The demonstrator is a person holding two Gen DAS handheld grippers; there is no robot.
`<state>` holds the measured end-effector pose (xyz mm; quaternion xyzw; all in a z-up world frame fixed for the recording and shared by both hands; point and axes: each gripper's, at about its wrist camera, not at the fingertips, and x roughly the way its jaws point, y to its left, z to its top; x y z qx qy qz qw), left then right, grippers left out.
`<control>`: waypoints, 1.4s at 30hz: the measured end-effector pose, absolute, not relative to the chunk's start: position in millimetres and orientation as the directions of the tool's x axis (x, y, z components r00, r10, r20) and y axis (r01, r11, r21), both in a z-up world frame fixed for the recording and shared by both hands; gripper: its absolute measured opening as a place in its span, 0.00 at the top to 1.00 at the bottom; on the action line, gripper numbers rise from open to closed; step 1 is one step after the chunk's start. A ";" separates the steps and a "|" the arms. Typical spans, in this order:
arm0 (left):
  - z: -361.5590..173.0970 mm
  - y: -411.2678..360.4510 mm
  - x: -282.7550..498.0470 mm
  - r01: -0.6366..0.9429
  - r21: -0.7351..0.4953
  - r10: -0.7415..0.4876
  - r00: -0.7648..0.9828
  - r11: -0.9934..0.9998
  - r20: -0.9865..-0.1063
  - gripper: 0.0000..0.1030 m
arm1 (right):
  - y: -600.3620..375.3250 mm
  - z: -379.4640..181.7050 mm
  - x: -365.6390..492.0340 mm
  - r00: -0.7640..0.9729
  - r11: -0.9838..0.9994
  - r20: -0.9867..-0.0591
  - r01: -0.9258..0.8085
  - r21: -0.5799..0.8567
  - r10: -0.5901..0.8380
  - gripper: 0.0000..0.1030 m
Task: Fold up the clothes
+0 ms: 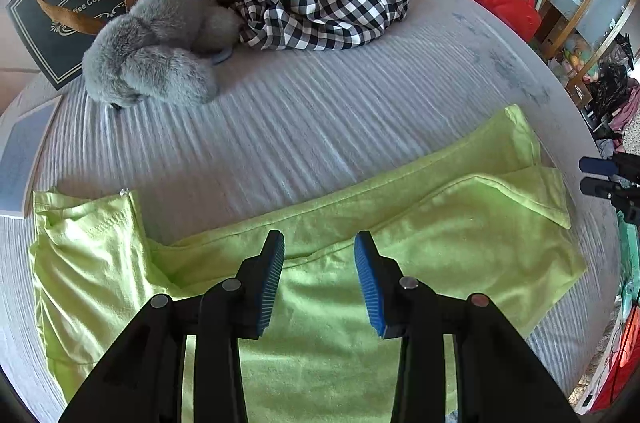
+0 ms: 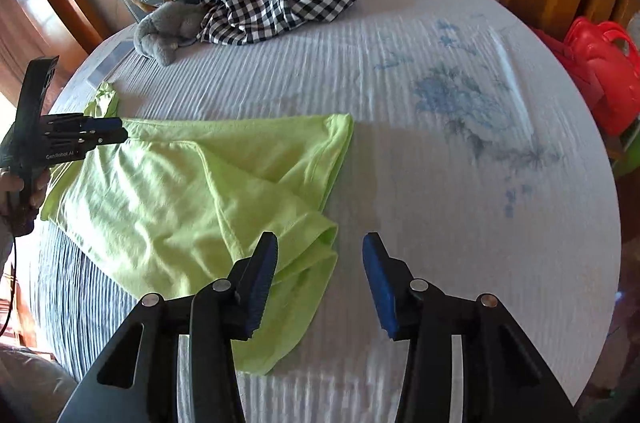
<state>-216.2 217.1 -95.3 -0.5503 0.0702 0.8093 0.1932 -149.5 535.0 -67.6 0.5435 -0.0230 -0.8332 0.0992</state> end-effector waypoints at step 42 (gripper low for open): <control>-91.7 -25.9 -119.7 0.092 -0.062 0.025 -0.363 -0.994 -0.932 0.49 | 525.0 -81.8 -102.1 -0.350 -0.976 -0.911 0.073 0.207 -0.219 0.34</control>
